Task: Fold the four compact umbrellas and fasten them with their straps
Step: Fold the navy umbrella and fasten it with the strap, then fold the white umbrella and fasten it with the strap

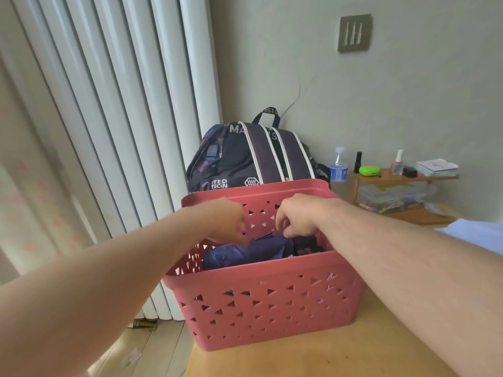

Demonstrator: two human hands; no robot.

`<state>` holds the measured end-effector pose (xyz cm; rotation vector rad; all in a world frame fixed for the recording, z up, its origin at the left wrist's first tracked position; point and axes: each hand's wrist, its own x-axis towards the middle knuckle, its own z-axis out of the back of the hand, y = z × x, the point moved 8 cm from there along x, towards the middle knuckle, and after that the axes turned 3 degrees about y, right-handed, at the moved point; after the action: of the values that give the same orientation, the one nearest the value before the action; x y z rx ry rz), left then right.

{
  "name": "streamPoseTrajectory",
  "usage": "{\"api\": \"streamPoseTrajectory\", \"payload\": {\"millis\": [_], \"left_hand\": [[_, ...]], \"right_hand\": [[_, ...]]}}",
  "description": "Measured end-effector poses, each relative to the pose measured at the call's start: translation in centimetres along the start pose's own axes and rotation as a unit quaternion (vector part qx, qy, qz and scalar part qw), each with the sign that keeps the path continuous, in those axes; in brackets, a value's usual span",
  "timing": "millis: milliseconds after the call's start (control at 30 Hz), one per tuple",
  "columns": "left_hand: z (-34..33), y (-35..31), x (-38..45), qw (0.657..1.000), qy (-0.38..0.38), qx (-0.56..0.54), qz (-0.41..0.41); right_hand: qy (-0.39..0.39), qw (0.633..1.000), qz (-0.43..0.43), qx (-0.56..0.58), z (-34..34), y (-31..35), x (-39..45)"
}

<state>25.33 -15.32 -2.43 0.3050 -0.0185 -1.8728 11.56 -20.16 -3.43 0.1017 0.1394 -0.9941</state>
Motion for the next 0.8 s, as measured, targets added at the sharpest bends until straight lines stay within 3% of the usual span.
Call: {"api": "streamPoseTrajectory", "payload": {"millis": [67, 167, 233, 300, 367, 433, 600, 700, 800], "left_hand": [[3.6, -3.1, -1.0, 0.995, -0.088, -0.028, -0.034], [8.8, -9.2, -3.0, 0.949, -0.269, -0.128, -0.1], [11.1, -14.3, -4.5, 0.892, -0.374, -0.188, -0.172], [11.2, -19.7, -4.9, 0.852, -0.41, -0.21, -0.248], [9.6, -24.7, -3.6, 0.847, -0.385, -0.214, -0.297], [6.5, -29.0, -1.0, 0.87, -0.317, -0.219, -0.308], [-3.3, -36.0, 5.5, 0.932, -0.115, -0.233, -0.252], [-6.8, -39.7, 7.0, 0.937, -0.058, -0.252, -0.235], [-9.7, -41.7, 8.0, 0.944, -0.044, -0.257, -0.204]], "right_hand": [[-0.106, 0.988, 0.006, 0.109, 3.7, -1.2, -1.8], [-0.258, 0.91, -0.032, 0.322, 8.4, -6.9, -6.8], [-0.313, 0.896, -0.08, 0.305, 9.2, -11.5, -11.5], [-0.322, 0.903, -0.132, 0.251, 7.8, -15.2, -16.3], [-0.315, 0.897, -0.19, 0.244, 4.8, -18.8, -21.0], [-0.302, 0.882, -0.253, 0.259, 0.6, -22.3, -25.7], [-0.282, 0.838, -0.37, 0.284, -9.5, -27.8, -33.8], [-0.274, 0.818, -0.414, 0.289, -14.0, -29.6, -35.5], [-0.137, 0.837, -0.485, 0.211, -18.7, -31.4, -35.4]]}}
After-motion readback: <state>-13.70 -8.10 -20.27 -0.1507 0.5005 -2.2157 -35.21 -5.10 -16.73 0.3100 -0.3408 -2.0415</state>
